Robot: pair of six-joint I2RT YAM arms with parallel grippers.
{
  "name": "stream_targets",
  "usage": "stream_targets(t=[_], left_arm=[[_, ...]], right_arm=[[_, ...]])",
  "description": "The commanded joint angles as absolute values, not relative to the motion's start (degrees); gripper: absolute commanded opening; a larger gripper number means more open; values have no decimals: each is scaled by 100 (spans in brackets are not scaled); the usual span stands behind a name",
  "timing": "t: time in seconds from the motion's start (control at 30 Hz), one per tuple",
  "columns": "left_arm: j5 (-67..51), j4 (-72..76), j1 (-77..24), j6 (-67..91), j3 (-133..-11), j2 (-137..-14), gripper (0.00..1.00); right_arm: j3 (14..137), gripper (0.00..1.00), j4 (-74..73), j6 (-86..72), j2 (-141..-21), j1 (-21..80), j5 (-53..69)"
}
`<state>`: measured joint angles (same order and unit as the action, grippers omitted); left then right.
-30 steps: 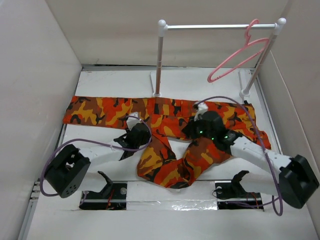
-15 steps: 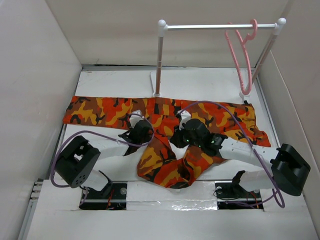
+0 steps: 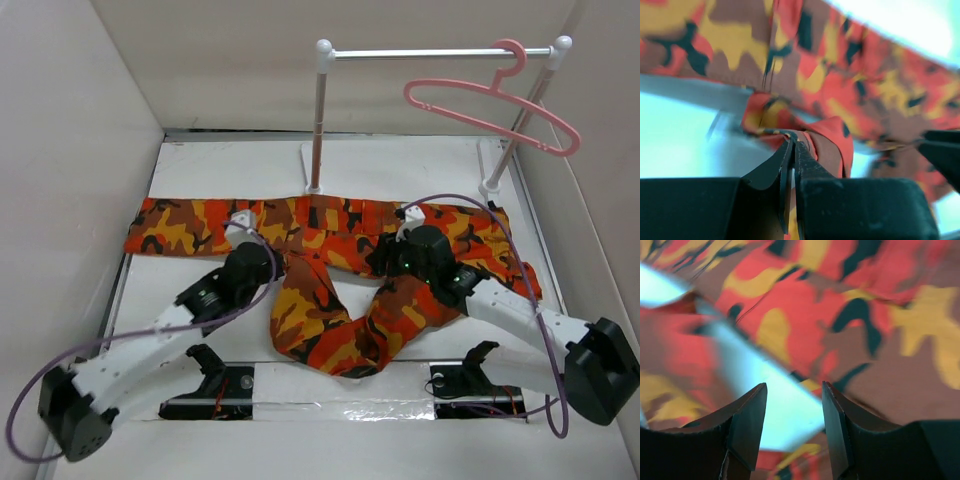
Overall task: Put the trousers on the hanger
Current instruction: Flatten out the trousers at the center of the board.
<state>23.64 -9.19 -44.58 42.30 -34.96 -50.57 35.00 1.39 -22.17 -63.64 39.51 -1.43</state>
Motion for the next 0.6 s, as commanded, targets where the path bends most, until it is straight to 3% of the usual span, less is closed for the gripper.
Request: stream_targets(t=[0.0,0.3,0.57], left_arm=[[2847,-2336,-4482,4324,-3866,-3618,0],[5702,-4262,-4482,5686,-5202,-1637,0],[7074,-6035,-4482,6256,-6591,-1801,0]], right_arm=[[3472,54,106,-1917,-6126,3604,333],[3595,51,-167,-1731,-5933,3165,597],[3586,49,-281,-1608,-5819,3059,651]])
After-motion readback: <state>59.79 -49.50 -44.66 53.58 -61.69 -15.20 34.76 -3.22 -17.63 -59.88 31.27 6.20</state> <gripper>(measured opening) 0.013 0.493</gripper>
